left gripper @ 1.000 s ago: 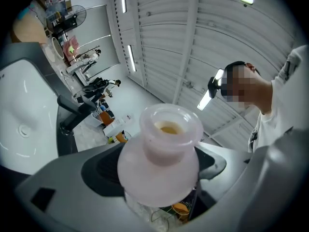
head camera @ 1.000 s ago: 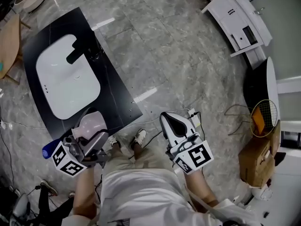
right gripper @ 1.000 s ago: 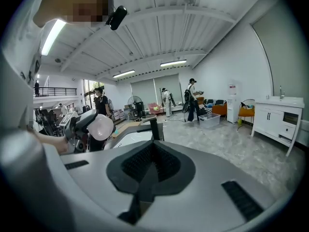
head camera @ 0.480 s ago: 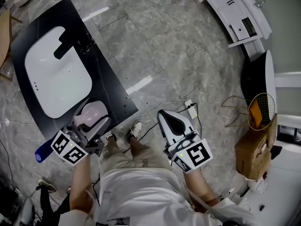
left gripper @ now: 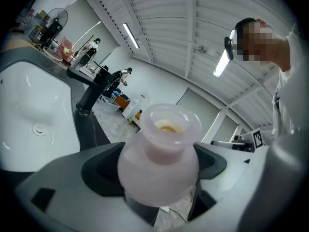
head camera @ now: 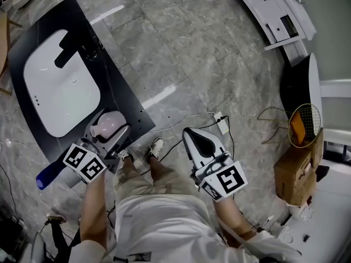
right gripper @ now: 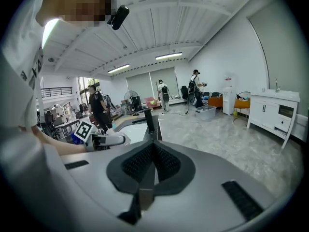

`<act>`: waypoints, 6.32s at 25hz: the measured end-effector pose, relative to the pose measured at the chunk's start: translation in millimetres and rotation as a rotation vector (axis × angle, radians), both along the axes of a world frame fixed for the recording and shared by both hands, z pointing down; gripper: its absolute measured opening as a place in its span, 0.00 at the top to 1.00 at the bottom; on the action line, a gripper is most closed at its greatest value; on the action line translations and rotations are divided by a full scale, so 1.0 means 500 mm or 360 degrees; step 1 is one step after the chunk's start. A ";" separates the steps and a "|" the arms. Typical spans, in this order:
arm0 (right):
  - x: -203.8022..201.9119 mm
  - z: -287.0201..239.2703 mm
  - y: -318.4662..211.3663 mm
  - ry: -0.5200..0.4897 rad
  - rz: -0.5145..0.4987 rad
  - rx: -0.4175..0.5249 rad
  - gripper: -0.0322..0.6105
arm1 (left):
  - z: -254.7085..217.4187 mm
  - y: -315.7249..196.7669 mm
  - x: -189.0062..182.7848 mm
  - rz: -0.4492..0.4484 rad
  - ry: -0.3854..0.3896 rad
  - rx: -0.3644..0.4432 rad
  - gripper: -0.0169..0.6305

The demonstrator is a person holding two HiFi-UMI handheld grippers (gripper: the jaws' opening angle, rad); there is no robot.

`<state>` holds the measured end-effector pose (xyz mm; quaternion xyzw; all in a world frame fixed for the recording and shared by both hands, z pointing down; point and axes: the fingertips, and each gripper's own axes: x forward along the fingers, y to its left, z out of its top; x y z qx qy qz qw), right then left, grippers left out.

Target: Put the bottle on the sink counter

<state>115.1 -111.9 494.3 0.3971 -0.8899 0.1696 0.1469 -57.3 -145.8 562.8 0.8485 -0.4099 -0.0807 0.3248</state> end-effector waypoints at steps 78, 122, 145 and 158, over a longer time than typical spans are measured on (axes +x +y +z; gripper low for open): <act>0.028 -0.103 0.059 -0.0041 0.0185 0.0164 0.93 | 0.265 -0.028 0.128 0.0262 -0.1271 -0.0199 0.34; -0.231 -0.198 0.024 -0.0114 -0.0027 0.0361 0.93 | 0.002 0.028 -0.172 -0.0248 -0.0890 -0.0098 0.73; -0.153 -0.270 -0.056 -0.0198 0.0003 0.0446 0.93 | -0.443 0.015 -0.277 -0.0662 -0.0804 0.0517 0.95; -0.094 -0.343 -0.101 -0.0179 0.0031 0.0524 0.93 | -0.646 0.122 -0.327 -0.0923 -0.0738 0.0787 0.95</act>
